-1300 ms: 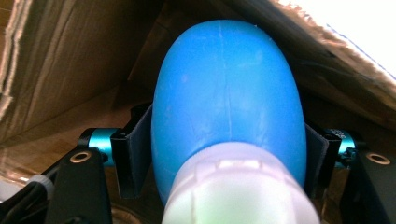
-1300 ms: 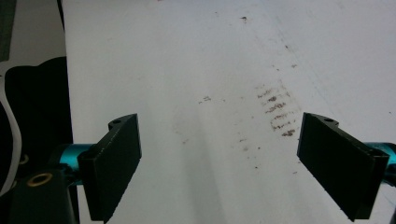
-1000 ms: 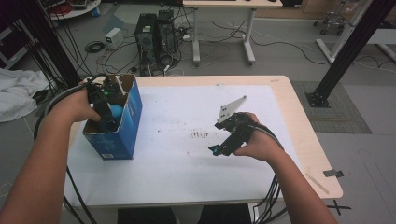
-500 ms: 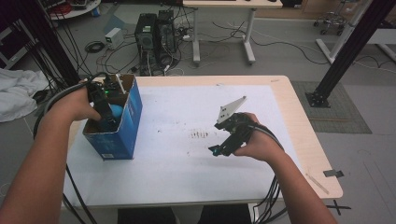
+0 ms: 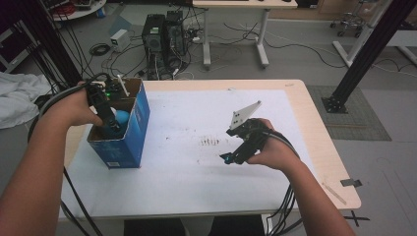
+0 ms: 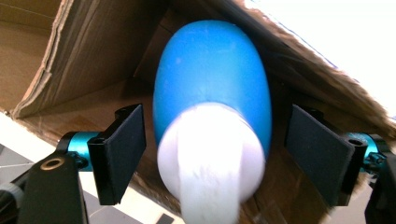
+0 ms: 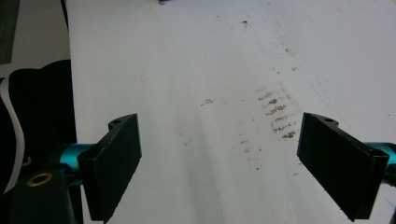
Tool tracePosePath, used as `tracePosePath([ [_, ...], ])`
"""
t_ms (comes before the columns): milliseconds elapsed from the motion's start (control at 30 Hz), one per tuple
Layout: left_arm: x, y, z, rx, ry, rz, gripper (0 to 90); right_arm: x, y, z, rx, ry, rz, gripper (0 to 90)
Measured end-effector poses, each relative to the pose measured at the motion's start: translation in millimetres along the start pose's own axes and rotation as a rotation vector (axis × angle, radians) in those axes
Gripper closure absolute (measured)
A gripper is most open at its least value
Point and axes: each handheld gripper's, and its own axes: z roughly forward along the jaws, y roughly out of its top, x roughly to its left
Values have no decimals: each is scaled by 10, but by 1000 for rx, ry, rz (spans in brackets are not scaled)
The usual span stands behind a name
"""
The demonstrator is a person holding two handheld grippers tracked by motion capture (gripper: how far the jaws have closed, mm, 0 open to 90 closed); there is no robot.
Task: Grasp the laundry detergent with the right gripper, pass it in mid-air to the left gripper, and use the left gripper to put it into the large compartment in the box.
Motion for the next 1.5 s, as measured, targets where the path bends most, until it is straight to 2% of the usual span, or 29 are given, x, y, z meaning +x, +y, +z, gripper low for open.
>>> tracePosePath([
  [67,-17,2,-35,-6,15,-7,180,-2,0,-8,-3,-1,2,129],
  [200,-30,2,-68,-10,12,-3,172,-3,0,-16,-3,-2,3,129],
  [267,-74,7,-158,-11,12,18,172,4,0,-29,0,-1,7,129],
  [433,-118,18,-237,-18,13,11,124,1,10,-53,-1,-4,6,129],
  [667,-214,63,-421,-42,25,64,124,-18,52,-140,3,-13,0,129],
  [700,-254,90,-480,-53,26,85,124,-25,57,-152,4,-13,3,128],
  [767,-305,126,-531,-65,18,101,124,-41,73,-170,7,-19,10,129],
  [867,-385,178,-563,-59,6,131,123,-55,83,-179,9,-21,8,129],
  [1100,-615,373,-608,-62,2,241,123,-97,121,-230,32,-20,15,128],
  [1300,-781,550,-577,-67,-7,325,123,-143,164,-279,82,-22,20,128],
  [1500,-887,708,-510,-64,-32,369,124,-191,238,-330,165,-18,12,128],
])
